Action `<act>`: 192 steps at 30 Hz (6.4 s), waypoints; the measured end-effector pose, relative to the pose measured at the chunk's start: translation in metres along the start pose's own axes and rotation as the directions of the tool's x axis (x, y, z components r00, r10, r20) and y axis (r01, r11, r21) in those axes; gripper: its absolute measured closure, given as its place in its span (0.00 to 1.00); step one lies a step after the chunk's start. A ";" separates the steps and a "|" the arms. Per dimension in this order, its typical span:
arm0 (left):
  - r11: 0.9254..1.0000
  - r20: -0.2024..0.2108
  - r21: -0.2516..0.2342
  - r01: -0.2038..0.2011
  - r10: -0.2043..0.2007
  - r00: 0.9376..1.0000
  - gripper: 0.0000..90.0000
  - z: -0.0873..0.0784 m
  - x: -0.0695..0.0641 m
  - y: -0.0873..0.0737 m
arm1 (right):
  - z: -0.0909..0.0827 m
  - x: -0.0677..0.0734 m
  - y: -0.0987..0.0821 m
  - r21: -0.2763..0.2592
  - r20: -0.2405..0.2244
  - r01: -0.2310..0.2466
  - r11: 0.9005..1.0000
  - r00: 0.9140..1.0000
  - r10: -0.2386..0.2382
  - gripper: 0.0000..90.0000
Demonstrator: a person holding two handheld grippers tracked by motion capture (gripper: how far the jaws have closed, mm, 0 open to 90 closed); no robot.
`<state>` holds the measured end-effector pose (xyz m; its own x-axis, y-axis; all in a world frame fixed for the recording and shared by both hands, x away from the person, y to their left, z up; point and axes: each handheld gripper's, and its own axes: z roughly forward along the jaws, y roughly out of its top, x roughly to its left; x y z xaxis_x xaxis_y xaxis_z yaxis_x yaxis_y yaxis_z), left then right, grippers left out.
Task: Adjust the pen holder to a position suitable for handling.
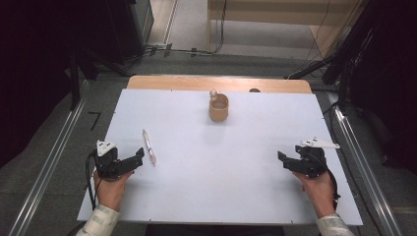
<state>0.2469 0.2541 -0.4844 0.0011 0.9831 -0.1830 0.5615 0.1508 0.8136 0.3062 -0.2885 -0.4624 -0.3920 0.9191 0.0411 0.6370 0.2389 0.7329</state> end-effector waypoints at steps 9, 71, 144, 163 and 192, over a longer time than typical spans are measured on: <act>1.000 0.000 -0.002 0.001 -0.001 1.000 0.05 0.000 0.001 0.000 | 0.013 0.015 0.015 0.006 -0.022 0.041 0.999 0.999 -0.041 0.28; 1.000 0.015 0.014 0.024 -0.024 1.000 0.06 0.000 0.006 -0.002 | 0.114 0.077 0.128 0.021 -0.062 0.064 0.998 0.996 -0.063 0.34; 0.999 0.039 0.034 0.023 -0.025 0.999 0.06 0.002 0.007 -0.004 | 0.178 0.108 0.186 0.128 -0.009 0.030 0.991 1.000 -0.030 0.88; 0.999 0.044 0.033 0.016 -0.017 0.999 0.06 0.002 0.005 -0.004 | 0.144 0.031 0.167 0.162 0.106 -0.126 0.979 0.988 0.110 0.88; 0.999 0.041 0.042 0.008 -0.010 0.999 0.06 0.005 0.002 -0.005 | 0.098 -0.056 0.135 0.188 0.211 -0.256 0.948 0.953 0.215 0.88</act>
<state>0.2482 0.2548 -0.4910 0.0298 0.9765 -0.2137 0.5956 0.1543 0.7883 0.4796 -0.2766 -0.4322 -0.0965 0.9939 0.0537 0.8290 0.0504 0.5570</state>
